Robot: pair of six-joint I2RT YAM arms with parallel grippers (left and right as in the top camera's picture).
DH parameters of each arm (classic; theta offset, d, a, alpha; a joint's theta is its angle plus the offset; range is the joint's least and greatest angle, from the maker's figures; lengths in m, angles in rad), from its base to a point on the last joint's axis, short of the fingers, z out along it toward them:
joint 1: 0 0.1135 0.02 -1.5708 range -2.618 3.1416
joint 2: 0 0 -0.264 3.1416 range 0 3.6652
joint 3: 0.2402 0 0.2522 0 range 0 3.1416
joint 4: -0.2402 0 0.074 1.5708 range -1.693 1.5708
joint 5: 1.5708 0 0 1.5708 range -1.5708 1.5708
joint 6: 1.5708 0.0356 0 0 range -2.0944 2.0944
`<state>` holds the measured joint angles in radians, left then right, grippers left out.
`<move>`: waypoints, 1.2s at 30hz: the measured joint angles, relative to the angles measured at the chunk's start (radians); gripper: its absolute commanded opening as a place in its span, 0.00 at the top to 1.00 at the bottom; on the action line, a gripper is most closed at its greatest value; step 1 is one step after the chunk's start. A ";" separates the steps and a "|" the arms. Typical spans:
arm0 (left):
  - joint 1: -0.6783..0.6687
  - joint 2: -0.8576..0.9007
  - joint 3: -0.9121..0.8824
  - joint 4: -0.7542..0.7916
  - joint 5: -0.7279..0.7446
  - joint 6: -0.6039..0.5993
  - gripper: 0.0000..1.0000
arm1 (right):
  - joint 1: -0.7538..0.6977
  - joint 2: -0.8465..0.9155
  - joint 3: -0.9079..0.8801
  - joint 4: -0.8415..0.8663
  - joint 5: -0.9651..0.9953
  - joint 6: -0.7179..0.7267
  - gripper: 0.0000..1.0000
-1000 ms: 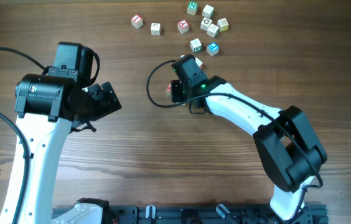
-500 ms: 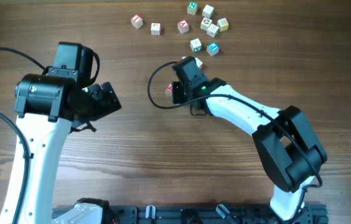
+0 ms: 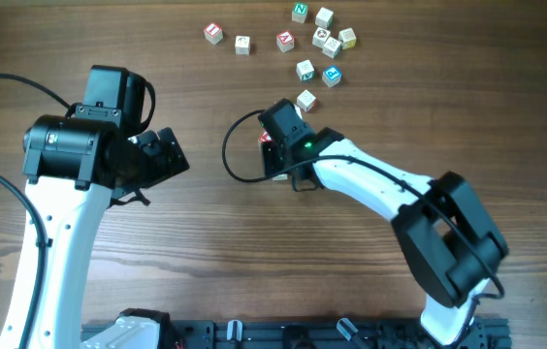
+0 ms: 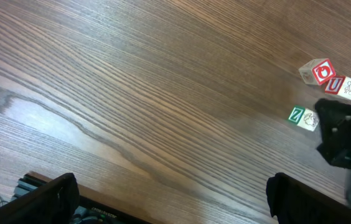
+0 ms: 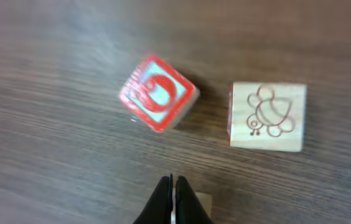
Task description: Form a circle
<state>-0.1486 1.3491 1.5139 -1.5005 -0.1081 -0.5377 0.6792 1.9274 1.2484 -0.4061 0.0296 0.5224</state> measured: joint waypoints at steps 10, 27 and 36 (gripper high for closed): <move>0.000 0.000 0.000 0.000 0.000 0.000 0.00 | -0.095 -0.060 -0.001 0.047 0.140 0.039 0.95; 0.000 0.000 0.000 0.000 0.000 0.000 0.00 | -0.187 0.072 -0.001 0.140 0.009 0.029 0.95; 0.000 0.000 0.000 0.000 0.000 0.000 0.00 | -0.187 0.072 -0.001 0.154 -0.067 -0.056 0.95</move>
<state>-0.1486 1.3491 1.5139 -1.5002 -0.1081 -0.5377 0.4919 1.9995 1.2476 -0.2523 -0.0376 0.4660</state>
